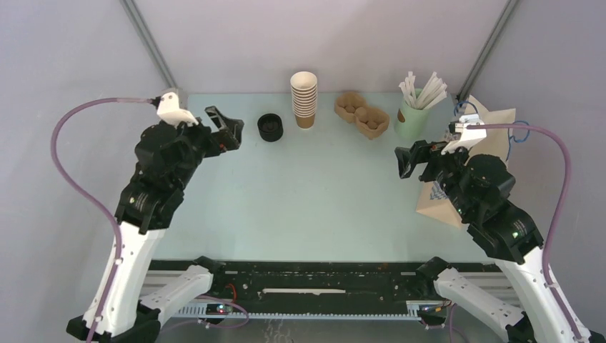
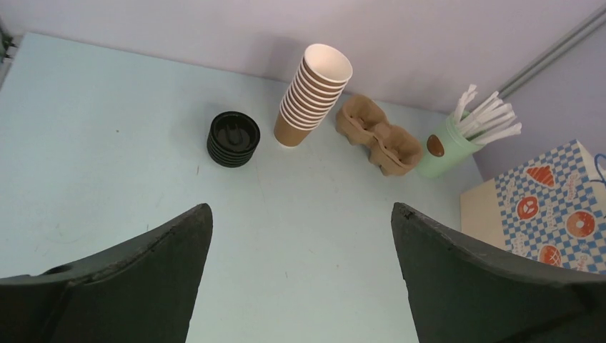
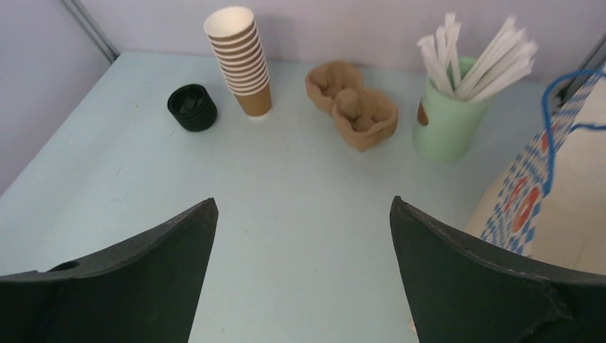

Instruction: Pack the takeout coffee

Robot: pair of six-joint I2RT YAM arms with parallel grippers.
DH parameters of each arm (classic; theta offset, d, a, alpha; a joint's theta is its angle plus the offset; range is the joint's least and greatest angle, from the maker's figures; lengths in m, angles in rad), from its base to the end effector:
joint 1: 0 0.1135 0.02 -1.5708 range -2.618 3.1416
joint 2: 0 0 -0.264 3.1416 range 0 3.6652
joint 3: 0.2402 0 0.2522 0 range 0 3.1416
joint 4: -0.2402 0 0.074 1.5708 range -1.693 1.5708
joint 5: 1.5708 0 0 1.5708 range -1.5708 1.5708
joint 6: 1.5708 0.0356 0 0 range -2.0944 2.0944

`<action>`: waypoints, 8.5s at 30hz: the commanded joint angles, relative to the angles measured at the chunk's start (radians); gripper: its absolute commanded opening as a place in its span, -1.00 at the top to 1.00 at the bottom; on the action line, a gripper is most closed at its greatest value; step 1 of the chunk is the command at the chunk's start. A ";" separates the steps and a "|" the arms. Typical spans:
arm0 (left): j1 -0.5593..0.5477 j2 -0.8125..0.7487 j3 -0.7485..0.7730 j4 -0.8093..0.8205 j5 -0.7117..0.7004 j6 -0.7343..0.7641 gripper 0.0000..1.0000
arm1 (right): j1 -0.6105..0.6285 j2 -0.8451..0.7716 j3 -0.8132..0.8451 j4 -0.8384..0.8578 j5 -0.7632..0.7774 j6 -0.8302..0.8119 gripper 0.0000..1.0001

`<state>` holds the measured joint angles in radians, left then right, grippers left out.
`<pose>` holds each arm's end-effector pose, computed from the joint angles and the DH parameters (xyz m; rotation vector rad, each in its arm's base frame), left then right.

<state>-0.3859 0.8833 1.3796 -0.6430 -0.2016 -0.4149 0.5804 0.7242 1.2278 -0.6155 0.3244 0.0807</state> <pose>0.1389 -0.0487 0.4710 -0.1757 1.7237 -0.4199 0.1023 0.0535 0.4471 -0.1756 1.6726 0.2252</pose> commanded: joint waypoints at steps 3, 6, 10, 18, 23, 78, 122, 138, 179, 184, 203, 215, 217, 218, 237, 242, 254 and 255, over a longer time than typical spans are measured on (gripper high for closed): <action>0.059 0.089 -0.026 0.106 0.181 0.040 -0.99 | -0.082 0.015 -0.028 -0.055 -0.155 0.153 -0.99; 0.072 0.176 0.007 0.123 0.221 0.041 -0.99 | -0.101 0.030 -0.032 -0.073 -0.193 0.176 -0.99; 0.084 0.358 0.118 0.114 0.228 0.031 -0.99 | -0.113 0.061 -0.034 -0.096 -0.225 0.188 -0.99; 0.090 0.879 0.668 -0.034 0.207 0.057 -0.74 | -0.119 0.113 -0.035 -0.141 -0.239 0.190 -0.99; 0.073 1.167 1.013 -0.046 0.186 0.088 -0.49 | -0.120 0.120 -0.051 -0.155 -0.219 0.179 -0.99; -0.016 1.430 1.005 0.237 -0.044 0.146 0.44 | -0.124 0.127 -0.097 -0.158 -0.237 0.206 -0.99; -0.015 1.456 0.989 0.213 -0.075 0.160 0.50 | -0.124 0.127 -0.097 -0.150 -0.259 0.219 -0.98; -0.015 1.414 1.009 0.222 -0.082 0.171 0.86 | -0.124 0.132 -0.097 -0.144 -0.259 0.220 -0.98; 0.007 1.035 1.135 0.195 0.000 0.112 1.00 | -0.123 0.132 -0.097 -0.109 -0.269 0.232 -0.98; 0.006 0.823 0.791 0.152 0.105 0.064 1.00 | -0.114 0.113 -0.098 -0.111 -0.299 0.231 -0.98; -0.388 0.351 -0.506 0.568 0.143 -0.029 1.00 | -0.045 -0.070 -0.244 -0.123 -0.438 0.267 -0.97; -0.407 0.473 -0.680 0.916 0.045 0.002 1.00 | -0.039 -0.092 -0.274 -0.080 -0.414 0.340 -0.97; -0.407 0.494 -0.678 0.928 0.054 -0.014 0.97 | -0.037 -0.085 -0.273 -0.085 -0.416 0.341 -0.97; -0.407 0.498 -0.681 0.937 0.060 -0.020 0.92 | -0.037 -0.085 -0.274 -0.087 -0.415 0.340 -0.97; -0.090 0.344 -0.423 0.338 -0.006 -0.089 -0.68 | -0.037 -0.083 -0.305 -0.058 -0.404 0.314 -0.99; 0.057 0.642 -0.135 0.210 -0.017 -0.100 -0.49 | -0.039 -0.050 -0.314 -0.032 -0.419 0.314 -0.99; 0.157 1.099 0.352 0.131 -0.072 0.002 -0.27 | -0.051 -0.038 -0.314 -0.057 -0.400 0.301 -0.99; 0.158 1.118 0.373 0.129 -0.064 0.008 -0.25 | -0.053 -0.037 -0.314 -0.057 -0.400 0.300 -0.99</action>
<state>-0.2394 1.9602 1.6321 -0.4889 -0.2802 -0.4484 0.5362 0.6914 0.9112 -0.6910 -0.0875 0.3985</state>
